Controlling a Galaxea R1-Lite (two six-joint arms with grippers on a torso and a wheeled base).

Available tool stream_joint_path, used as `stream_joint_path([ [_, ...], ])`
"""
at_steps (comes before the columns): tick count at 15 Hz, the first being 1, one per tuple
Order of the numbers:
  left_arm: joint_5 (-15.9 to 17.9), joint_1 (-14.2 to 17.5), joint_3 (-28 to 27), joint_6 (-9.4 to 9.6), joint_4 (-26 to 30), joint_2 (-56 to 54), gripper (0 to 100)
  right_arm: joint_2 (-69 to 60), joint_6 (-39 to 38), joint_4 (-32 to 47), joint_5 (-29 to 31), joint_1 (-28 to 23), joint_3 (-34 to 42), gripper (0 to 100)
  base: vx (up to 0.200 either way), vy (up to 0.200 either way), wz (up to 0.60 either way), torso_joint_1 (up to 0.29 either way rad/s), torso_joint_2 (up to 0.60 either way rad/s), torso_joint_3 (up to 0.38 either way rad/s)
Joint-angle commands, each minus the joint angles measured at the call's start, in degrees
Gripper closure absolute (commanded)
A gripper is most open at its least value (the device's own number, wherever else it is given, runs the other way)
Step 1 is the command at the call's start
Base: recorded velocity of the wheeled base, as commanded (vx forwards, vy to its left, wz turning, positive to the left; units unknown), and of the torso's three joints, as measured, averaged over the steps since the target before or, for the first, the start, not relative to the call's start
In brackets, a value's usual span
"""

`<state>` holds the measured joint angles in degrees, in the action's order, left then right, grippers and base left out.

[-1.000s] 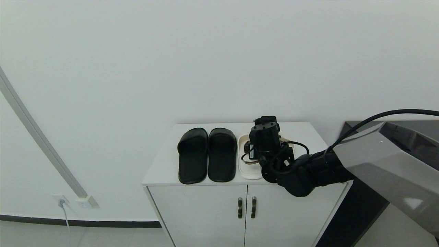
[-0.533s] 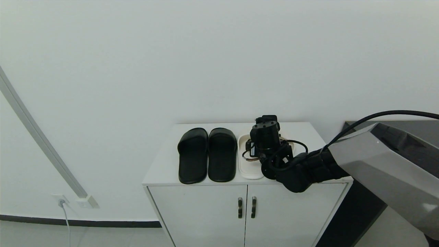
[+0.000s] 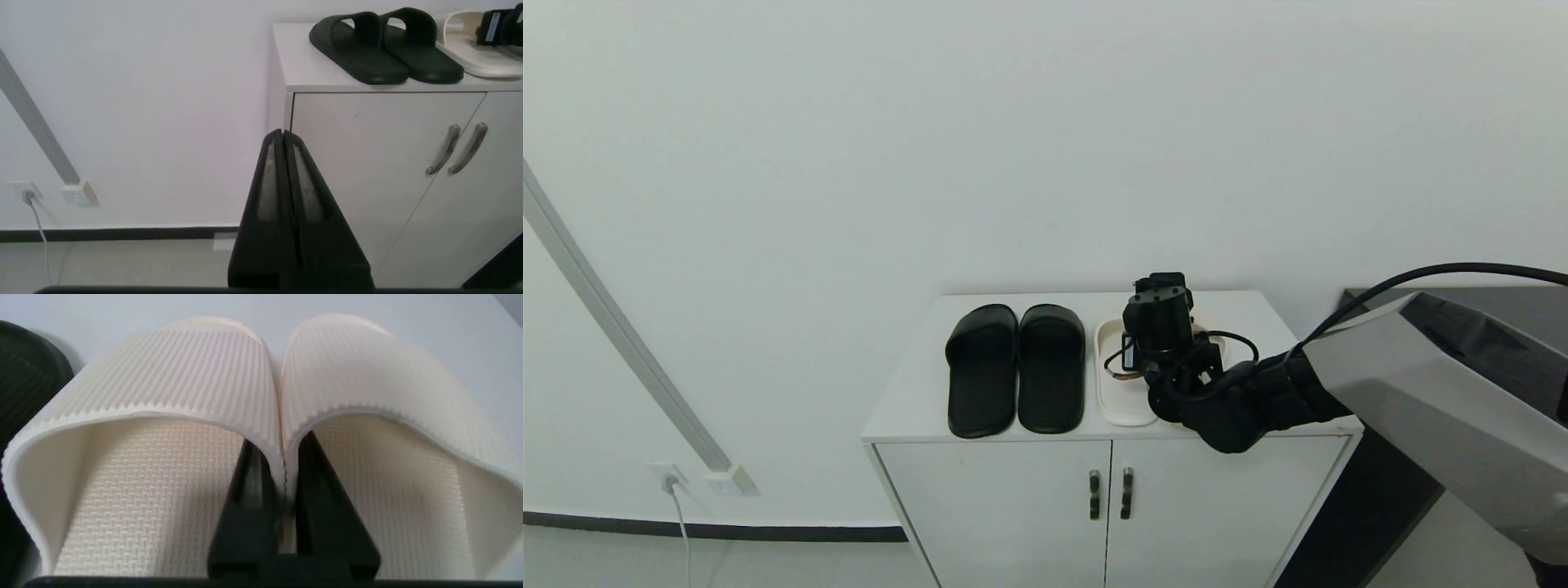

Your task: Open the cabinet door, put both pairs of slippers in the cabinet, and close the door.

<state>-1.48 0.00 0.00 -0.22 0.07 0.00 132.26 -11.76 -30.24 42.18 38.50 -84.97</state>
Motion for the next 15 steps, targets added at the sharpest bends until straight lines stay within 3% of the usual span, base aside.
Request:
stream_joint_path([
  [1,0.0,0.0,0.0,-0.04,0.0,0.0,100,-0.1,0.1,0.0,0.0,0.1,0.0,100,0.000,0.000,0.00,0.000,0.00,0.000],
  [4,-0.1,0.0,0.0,-0.04,0.0,0.0,100,-3.6,1.3,-0.5,-0.2,0.3,1.2,100,0.000,0.000,0.00,0.000,0.00,0.000],
  [7,-0.1,0.0,0.0,-0.13,0.0,0.0,100,-13.8,5.4,-3.0,-3.1,0.3,9.0,100,0.000,0.000,0.00,0.000,0.00,0.000],
  [9,-0.2,0.0,0.0,-0.13,0.0,0.0,100,-21.4,7.6,-4.8,-8.9,1.1,17.4,100,0.000,0.000,0.00,0.000,0.00,0.000],
  [12,-0.3,0.0,0.0,-0.13,0.0,0.0,100,-32.9,10.1,-6.1,-23.2,2.3,31.7,100,0.000,0.000,0.00,0.000,0.00,0.000],
  [15,-0.2,0.0,0.0,-0.13,0.0,0.0,100,-42.3,13.3,-6.0,-35.7,2.2,40.7,100,0.000,0.000,0.00,0.000,0.00,0.000],
])
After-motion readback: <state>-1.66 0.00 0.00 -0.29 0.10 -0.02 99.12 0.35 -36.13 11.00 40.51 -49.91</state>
